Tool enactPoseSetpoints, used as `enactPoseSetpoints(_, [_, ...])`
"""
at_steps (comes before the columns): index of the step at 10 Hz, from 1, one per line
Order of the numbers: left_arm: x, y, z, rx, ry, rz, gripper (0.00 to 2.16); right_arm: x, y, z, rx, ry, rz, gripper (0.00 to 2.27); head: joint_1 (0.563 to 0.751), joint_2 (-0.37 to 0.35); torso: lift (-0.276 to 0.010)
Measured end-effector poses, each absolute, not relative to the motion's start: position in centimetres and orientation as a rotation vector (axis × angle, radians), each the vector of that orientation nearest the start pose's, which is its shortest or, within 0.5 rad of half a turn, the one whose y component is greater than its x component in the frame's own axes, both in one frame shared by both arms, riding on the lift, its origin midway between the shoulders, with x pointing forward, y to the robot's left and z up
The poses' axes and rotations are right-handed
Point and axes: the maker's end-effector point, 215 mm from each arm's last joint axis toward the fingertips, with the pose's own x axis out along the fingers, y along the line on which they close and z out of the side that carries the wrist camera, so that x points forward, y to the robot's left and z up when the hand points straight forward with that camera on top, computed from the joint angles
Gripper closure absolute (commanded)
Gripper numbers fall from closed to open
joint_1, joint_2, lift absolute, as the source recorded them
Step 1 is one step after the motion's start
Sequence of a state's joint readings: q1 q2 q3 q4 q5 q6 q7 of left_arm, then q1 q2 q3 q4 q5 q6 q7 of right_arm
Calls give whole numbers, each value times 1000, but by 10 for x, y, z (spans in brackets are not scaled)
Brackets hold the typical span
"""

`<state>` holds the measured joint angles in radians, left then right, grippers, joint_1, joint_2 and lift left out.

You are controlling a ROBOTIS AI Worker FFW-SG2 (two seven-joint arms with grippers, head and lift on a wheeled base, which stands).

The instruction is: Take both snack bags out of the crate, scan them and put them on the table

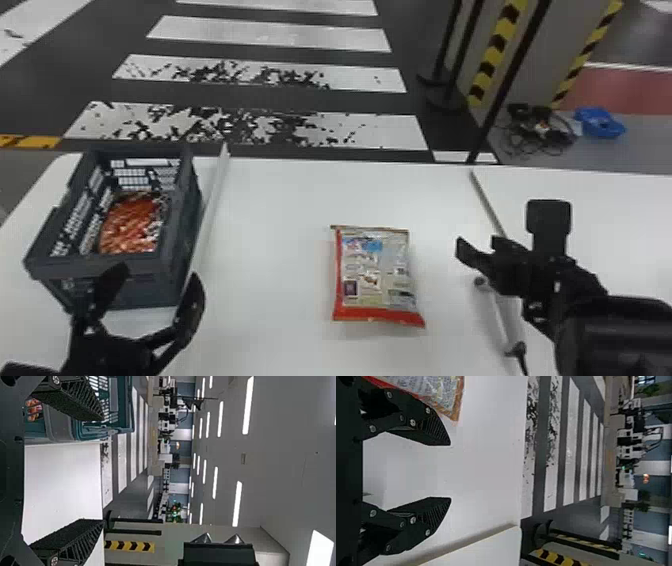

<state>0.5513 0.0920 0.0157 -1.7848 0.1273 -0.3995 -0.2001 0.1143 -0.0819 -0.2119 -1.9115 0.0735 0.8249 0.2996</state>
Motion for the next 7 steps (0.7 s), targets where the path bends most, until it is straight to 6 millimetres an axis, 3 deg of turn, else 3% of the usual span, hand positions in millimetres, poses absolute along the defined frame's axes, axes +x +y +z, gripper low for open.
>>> enactPoseSetpoints(2, [403, 218, -380, -28, -63, -192, 80, 465, -350, -457, 2, 711, -29, 60, 695, -168, -95])
enactPoseSetpoints(5, [403, 216, -381, -29, -63, -194, 80, 428, -365, -462, 7, 816, -87, 80, 695, -197, -95])
enactPoseSetpoints(7, [402, 216, -382, -29, -63, -195, 80, 416, -365, -470, 9, 848, -92, 130, 695, -205, -95])
